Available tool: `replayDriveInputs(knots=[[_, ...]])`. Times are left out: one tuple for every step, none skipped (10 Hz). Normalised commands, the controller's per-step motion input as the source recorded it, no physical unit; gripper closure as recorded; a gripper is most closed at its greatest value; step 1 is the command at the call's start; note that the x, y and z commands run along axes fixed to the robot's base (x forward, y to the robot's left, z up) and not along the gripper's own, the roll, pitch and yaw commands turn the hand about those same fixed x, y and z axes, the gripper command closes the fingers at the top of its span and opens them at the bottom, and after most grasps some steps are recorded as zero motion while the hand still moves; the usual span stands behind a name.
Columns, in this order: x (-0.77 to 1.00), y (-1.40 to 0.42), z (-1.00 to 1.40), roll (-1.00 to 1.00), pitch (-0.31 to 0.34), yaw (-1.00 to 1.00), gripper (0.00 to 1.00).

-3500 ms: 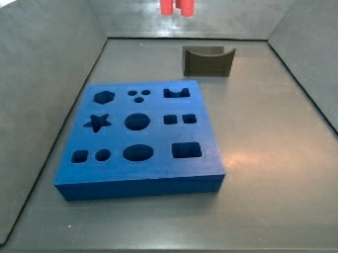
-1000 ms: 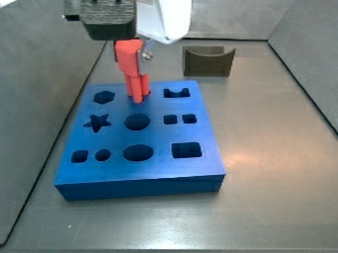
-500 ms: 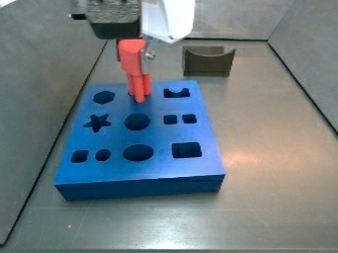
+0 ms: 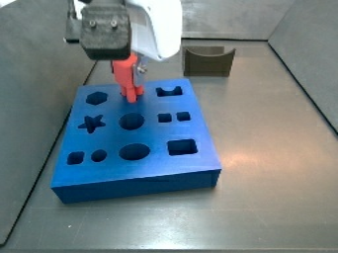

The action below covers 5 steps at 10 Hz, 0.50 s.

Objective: Insert the 3 prong object.

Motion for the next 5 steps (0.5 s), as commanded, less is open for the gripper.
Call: replayDriveInputs(knots=[[0.23, -0.02, -0.42, 0.00, 0.039, -0.13, 1.00], [0.29, -0.04, -0.45, 0.02, 0.050, -0.09, 1.00], [0.30, -0.01, -0.38, 0.01, 0.067, -0.13, 1.00], [0.30, 0.00, -0.35, 0.00, 0.080, -0.22, 1.00], [0.29, -0.01, -0.38, 0.00, 0.086, -0.24, 1.00]])
